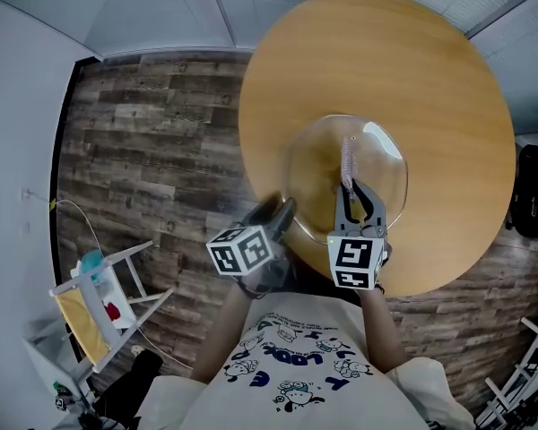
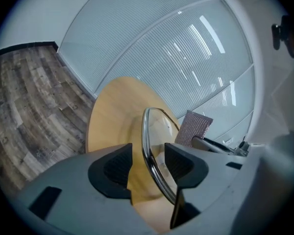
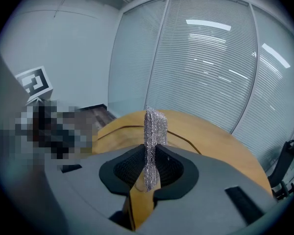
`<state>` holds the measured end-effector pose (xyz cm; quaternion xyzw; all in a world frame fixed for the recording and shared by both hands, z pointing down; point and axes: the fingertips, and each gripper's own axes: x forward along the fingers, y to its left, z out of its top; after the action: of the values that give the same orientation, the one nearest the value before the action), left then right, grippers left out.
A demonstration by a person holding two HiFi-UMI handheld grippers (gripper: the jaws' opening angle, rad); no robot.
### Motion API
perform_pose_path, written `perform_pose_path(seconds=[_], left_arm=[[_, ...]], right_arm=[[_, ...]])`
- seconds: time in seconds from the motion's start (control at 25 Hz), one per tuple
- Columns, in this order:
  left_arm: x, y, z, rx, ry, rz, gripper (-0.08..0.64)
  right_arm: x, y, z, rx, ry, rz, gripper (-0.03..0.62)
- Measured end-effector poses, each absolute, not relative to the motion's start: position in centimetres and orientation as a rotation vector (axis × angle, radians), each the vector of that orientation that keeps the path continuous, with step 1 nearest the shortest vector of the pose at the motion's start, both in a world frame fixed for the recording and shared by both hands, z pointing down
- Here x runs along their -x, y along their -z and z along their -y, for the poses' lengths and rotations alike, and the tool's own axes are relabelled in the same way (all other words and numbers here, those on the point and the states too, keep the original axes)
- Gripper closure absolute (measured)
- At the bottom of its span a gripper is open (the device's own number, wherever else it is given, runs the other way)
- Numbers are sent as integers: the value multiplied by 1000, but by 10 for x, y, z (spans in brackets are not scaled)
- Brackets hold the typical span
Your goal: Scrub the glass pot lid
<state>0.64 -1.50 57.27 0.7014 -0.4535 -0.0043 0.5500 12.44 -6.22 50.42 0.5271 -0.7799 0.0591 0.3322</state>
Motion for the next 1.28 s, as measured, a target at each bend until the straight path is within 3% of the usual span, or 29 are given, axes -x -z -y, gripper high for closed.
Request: perform_pose_path(seconds=[0.64, 0.88, 1.28], left_arm=[[-8, -583, 17, -1522, 193, 968, 373], [-10, -582, 17, -1513, 229, 937, 474], [-10, -582, 17, -1487, 268, 906, 482]], right_arm=[[-103, -526, 58, -1226, -65, 2017, 518], [-96, -535, 52, -1153, -18, 2010, 518], [-79, -550, 44, -972, 62, 2004, 518]])
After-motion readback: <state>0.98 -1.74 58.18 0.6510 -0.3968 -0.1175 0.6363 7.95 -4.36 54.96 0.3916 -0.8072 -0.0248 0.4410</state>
